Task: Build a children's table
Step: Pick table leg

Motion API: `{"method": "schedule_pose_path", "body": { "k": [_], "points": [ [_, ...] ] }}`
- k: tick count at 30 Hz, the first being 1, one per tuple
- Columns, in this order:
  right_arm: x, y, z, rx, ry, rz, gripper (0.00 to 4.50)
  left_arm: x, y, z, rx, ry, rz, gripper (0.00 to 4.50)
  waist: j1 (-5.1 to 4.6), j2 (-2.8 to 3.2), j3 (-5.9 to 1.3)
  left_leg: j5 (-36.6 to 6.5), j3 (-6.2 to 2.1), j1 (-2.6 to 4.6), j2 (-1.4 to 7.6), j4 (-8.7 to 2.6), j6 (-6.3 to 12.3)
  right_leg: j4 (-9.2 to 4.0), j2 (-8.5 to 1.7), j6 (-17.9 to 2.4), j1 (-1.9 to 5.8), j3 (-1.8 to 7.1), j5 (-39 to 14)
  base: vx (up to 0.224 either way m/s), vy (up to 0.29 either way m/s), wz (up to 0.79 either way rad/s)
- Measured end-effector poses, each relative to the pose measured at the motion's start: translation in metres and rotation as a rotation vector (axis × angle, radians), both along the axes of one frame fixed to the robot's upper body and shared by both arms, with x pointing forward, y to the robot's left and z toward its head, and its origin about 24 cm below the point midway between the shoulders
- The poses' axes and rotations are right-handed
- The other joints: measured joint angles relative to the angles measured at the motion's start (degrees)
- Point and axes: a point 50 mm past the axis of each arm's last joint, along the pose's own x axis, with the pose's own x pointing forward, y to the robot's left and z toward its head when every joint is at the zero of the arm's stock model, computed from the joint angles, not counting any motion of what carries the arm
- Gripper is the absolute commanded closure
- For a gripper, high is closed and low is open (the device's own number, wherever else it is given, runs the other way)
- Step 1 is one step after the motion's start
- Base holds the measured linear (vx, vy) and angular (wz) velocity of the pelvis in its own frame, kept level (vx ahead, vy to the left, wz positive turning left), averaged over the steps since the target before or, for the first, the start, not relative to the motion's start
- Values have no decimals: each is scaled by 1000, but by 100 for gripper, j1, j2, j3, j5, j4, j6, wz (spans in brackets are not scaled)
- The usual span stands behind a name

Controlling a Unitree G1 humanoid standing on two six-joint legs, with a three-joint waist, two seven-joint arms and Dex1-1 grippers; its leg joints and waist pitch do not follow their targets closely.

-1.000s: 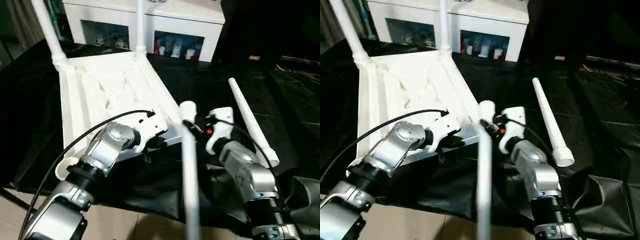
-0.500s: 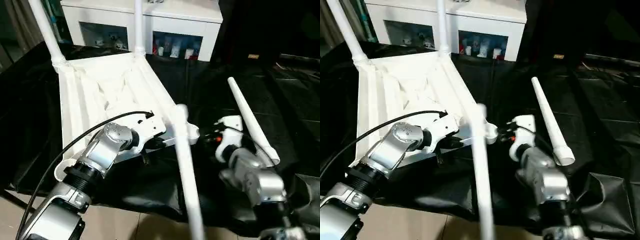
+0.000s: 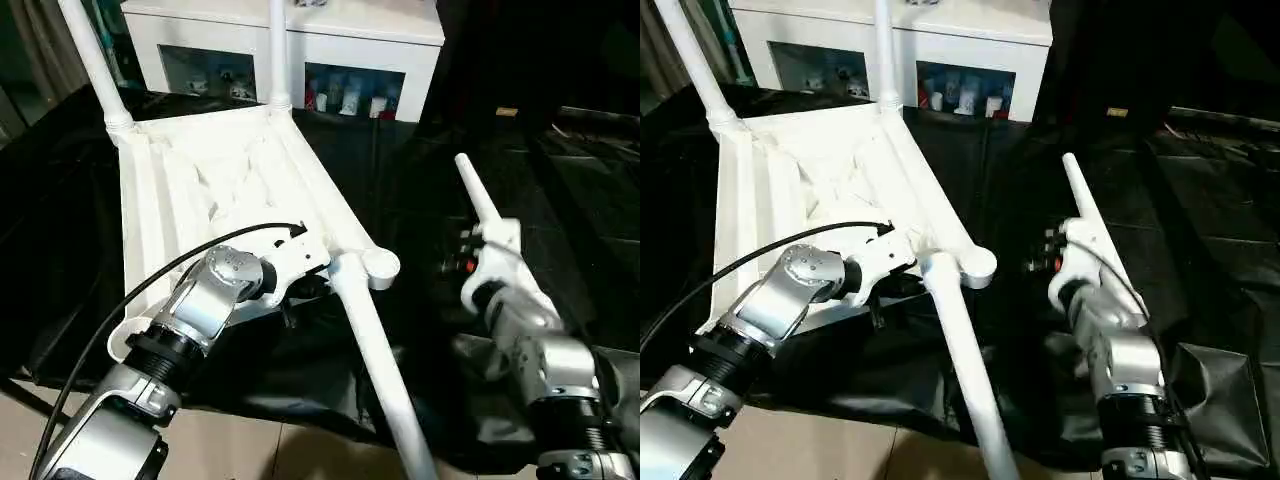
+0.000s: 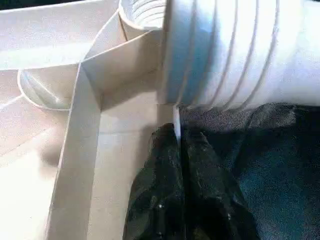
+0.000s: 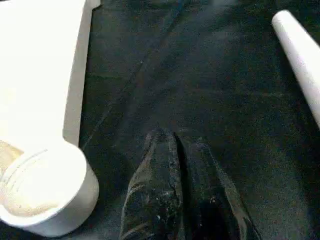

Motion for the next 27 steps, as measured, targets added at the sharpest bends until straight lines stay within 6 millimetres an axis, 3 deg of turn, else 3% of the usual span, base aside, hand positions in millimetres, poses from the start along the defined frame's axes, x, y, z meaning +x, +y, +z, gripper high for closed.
{"method": "schedule_pose_path", "body": {
  "k": [5, 7, 13, 18, 23, 27],
  "points": [
    [-7, 1, -8, 2, 39, 25, 440, 0, 1, 0, 2, 0, 3, 450, -12, 1, 0, 0, 0, 1, 1, 7, 0, 11, 0, -1, -1, 1, 0, 0, 0, 0],
    [-10, 5, -2, 46, 20, 88, 416, 0, 1, 0, 2, 1, 0, 450, -4, 2, 0, 0, -1, 1, 2, 8, 0, 14, 0, -2, -2, 1, -1, 0, 0, 0],
    [-20, 24, 42, 230, -72, 336, 381, 0, 3, 0, 5, 1, -5, 450, 13, 2, 0, 0, -3, 1, 3, 19, 0, 25, -1, -3, -2, 1, -2, 0, 0, 0],
    [-37, 29, 73, 222, -75, 536, 351, 0, 4, 0, 7, -1, -7, 450, 19, 3, 0, 0, -6, 3, 4, 24, -1, 31, 0, -2, -1, 3, -1, 0, 0, 0],
    [-51, 36, 68, 199, 28, 634, 291, 0, 4, 0, 8, -1, -7, 450, 21, 4, -1, 2, -7, 3, 3, 24, -3, 34, 0, -2, -1, 2, -2, 0, 0, 0],
    [-62, 45, 59, 198, 114, 694, 269, 0, 4, 0, 7, 2, -11, 450, 36, 4, -1, 2, -7, 3, 3, 24, -4, 33, 0, -3, -1, 2, -2, 0, 0, 0]
  ]
}}
